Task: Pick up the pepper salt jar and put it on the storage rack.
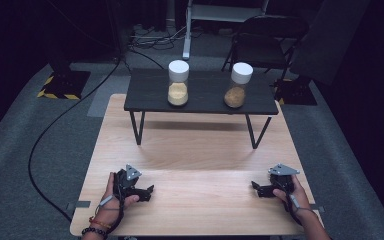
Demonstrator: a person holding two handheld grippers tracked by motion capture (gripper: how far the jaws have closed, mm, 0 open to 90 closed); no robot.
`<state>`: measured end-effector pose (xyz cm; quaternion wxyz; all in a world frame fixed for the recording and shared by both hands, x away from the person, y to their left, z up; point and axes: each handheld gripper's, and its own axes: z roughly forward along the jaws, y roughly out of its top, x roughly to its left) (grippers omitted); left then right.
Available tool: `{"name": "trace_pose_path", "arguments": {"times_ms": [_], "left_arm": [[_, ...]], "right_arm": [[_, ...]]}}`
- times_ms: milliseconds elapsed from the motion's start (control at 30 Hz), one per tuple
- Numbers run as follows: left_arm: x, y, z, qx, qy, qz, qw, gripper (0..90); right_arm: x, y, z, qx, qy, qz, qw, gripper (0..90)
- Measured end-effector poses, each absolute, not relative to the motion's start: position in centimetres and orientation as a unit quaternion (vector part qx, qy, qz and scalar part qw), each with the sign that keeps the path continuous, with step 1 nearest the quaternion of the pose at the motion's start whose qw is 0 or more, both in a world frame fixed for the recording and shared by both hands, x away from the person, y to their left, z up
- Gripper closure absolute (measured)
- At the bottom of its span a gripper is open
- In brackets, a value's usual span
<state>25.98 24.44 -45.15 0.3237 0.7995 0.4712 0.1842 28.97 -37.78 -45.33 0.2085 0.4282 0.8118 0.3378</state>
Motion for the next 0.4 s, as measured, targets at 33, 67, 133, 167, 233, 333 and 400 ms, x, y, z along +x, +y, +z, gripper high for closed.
{"name": "trace_pose_path", "arguments": {"times_ms": [33, 67, 133, 167, 233, 333, 400], "left_arm": [[25.98, 24.44, -45.15, 0.8, 0.471, 0.184, 0.324, 0.5], [25.99, 24.44, -45.14, 0.8, 0.471, 0.184, 0.324, 0.5], [25.99, 24.44, -45.14, 0.8, 0.471, 0.184, 0.324, 0.5], [25.99, 24.44, -45.14, 0.8, 0.471, 0.184, 0.323, 0.5], [25.99, 24.44, -45.14, 0.8, 0.471, 0.184, 0.324, 0.4], [25.99, 24.44, -45.14, 0.8, 0.471, 0.184, 0.324, 0.5], [25.99, 24.44, -45.14, 0.8, 0.471, 0.184, 0.324, 0.5]], "right_arm": [[29.22, -38.03, -45.28, 0.433, 0.811, 0.339, 0.199, 0.3], [29.44, -38.26, -45.26, 0.437, 0.81, 0.34, 0.192, 0.3], [29.51, -38.41, -45.24, 0.436, 0.811, 0.34, 0.191, 0.2], [29.55, -38.45, -45.24, 0.436, 0.811, 0.341, 0.19, 0.0], [29.58, -38.47, -45.23, 0.436, 0.811, 0.341, 0.189, 0.0], [29.58, -38.48, -45.24, 0.436, 0.811, 0.341, 0.189, 0.0], [29.58, -38.47, -45.24, 0.436, 0.811, 0.341, 0.189, 0.0]]}}
